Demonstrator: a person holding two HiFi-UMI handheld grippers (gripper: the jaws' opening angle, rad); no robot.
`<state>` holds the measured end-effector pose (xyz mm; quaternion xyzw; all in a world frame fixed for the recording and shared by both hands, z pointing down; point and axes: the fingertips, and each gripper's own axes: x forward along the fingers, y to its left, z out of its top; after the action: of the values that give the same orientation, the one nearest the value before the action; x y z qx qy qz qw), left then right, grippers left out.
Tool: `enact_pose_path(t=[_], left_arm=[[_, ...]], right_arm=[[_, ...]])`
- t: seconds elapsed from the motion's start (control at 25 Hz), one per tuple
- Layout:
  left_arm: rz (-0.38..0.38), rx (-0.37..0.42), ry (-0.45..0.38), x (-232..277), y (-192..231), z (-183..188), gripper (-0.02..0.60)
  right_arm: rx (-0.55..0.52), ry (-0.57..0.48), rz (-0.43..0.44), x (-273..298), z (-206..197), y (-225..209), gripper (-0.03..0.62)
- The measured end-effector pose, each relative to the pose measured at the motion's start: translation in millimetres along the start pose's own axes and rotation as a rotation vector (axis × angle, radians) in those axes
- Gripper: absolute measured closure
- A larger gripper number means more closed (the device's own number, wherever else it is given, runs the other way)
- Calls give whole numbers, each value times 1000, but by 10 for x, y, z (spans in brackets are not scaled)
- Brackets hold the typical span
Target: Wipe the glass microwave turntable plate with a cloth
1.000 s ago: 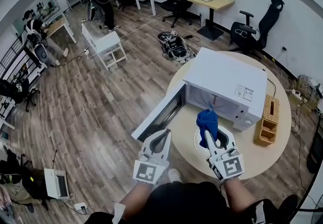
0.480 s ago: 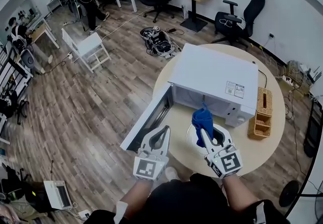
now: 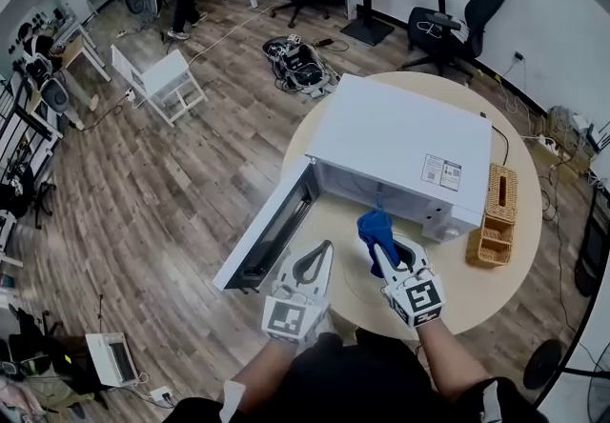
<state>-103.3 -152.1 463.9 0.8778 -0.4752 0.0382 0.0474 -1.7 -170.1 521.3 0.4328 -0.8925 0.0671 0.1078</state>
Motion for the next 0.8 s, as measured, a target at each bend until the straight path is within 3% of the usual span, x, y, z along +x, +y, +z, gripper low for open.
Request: enact_pose_path(t=[0.44,0.8], left_arm=[[7,-62,60,160,-99,-299,575],[22,-29,93,135,49,-417,575]], right_arm=[[-8,255,42,427,-1087,-80,531],[-59,437,139,632,-1765,106,530]])
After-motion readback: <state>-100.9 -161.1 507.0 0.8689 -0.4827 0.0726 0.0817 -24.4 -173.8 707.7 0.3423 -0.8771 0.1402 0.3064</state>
